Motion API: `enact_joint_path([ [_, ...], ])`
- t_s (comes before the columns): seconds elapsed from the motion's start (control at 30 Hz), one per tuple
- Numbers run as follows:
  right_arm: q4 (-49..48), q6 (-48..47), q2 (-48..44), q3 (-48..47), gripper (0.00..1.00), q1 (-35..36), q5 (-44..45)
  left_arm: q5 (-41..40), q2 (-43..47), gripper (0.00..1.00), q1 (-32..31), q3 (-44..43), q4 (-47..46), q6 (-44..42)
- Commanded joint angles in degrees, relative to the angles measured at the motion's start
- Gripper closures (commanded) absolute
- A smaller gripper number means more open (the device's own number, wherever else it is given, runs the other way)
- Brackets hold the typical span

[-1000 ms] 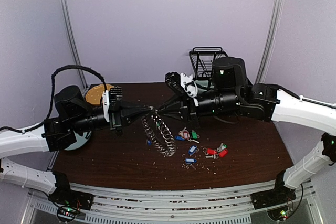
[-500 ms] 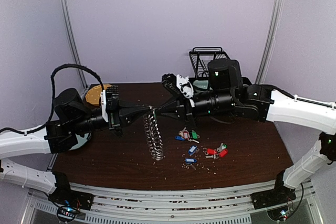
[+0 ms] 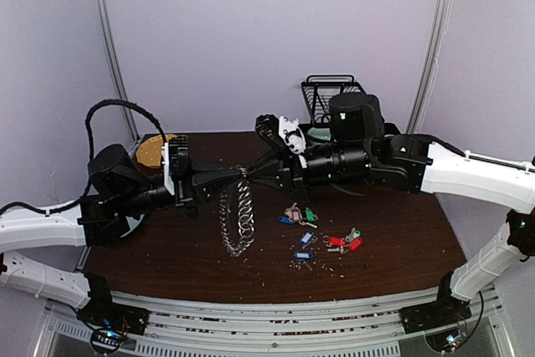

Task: Put the keys on the keyring
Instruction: Adjust the keyring on the key storage ring, then pass from the left arm to the right

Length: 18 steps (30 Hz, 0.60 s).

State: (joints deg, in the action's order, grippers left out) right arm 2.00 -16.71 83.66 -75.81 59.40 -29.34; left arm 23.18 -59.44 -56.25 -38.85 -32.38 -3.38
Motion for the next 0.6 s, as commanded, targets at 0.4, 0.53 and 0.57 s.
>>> enact_joint_path([
  [0.4, -9.17, 1.66, -6.89, 4.51, 0.68, 0.47, -3.19, -3.7, 1.66, 1.0, -0.62, 0.53, -5.68, 0.76],
  [0.53, -11.9, 1.6, -5.47, 4.78, 0.64, 1.56, -1.59, -3.84, 1.75, 1.0, -0.62, 0.28, -5.47, 0.52],
  [0.57, -11.82, 1.44, -4.71, 4.53, 0.64, 1.66, -1.53, -3.84, 1.71, 1.0, -0.62, 0.2, -5.31, 0.52],
])
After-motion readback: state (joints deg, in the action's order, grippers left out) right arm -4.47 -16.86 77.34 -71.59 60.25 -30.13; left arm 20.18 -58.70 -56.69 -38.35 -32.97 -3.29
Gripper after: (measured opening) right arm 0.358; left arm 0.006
